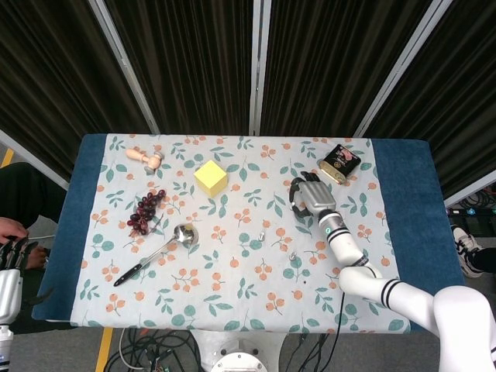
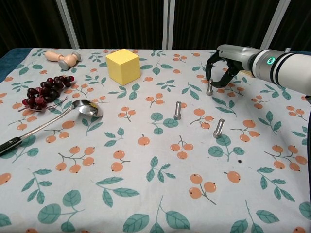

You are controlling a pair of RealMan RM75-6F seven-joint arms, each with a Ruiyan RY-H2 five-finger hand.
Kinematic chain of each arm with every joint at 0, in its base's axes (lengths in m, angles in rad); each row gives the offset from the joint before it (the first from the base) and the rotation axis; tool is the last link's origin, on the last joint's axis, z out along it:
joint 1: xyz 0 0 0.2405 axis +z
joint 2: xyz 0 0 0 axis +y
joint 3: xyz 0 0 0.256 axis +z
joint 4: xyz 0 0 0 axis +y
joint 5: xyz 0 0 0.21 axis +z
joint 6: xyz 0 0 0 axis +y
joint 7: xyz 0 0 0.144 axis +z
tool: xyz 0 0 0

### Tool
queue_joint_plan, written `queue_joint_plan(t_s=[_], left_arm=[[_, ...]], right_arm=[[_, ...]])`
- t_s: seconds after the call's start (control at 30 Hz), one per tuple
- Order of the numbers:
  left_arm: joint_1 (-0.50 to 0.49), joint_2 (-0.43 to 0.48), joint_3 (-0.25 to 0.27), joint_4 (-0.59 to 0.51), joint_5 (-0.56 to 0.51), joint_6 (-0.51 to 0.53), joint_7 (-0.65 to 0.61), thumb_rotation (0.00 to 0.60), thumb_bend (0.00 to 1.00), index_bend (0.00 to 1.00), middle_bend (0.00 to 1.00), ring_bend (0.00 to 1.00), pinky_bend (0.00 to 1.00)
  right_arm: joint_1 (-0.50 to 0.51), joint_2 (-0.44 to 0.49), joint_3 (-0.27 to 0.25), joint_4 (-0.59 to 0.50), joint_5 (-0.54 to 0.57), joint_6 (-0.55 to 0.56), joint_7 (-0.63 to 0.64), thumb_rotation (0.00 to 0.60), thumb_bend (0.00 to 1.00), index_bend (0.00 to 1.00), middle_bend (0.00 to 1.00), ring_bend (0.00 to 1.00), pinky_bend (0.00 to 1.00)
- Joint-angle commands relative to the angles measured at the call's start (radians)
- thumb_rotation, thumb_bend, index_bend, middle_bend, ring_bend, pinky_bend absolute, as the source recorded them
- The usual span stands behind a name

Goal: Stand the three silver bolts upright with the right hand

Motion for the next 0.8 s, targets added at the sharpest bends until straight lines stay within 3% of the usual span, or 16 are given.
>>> queue_joint_plan(t_s=[0.03, 0.57, 0.8], left_arm=[[0.0, 0.0, 0.0, 0.0, 0.0, 0.0, 0.0, 0.6, 0.01, 0.15, 0.07, 0.0, 0.0], [0.002, 0.0, 0.0, -0.001, 0.001, 0.004, 0.0, 0.6, 0.01, 0.15, 0.07, 0.0, 0.0], [0.002, -0.001, 0.0, 0.003, 0.002, 0.005, -0.004, 0.6, 0.01, 0.15, 0.07, 0.0, 0.0]], right_arm=[[0.001, 0.0, -0.001, 0.003, 0.0, 0.0, -0.001, 0.6, 0.37, 0.48, 0.22, 0.0, 0.0], [0.005, -0.001, -0.015, -0.004, 0.003, 0.002, -0.019, 0.6, 0.37, 0.44, 0.22, 0.0, 0.0], [-0.004, 0.036, -0.023, -0.061, -0.01, 0.014, -0.027, 0.6, 0.37, 0.29, 0.19, 0.0, 0.0]])
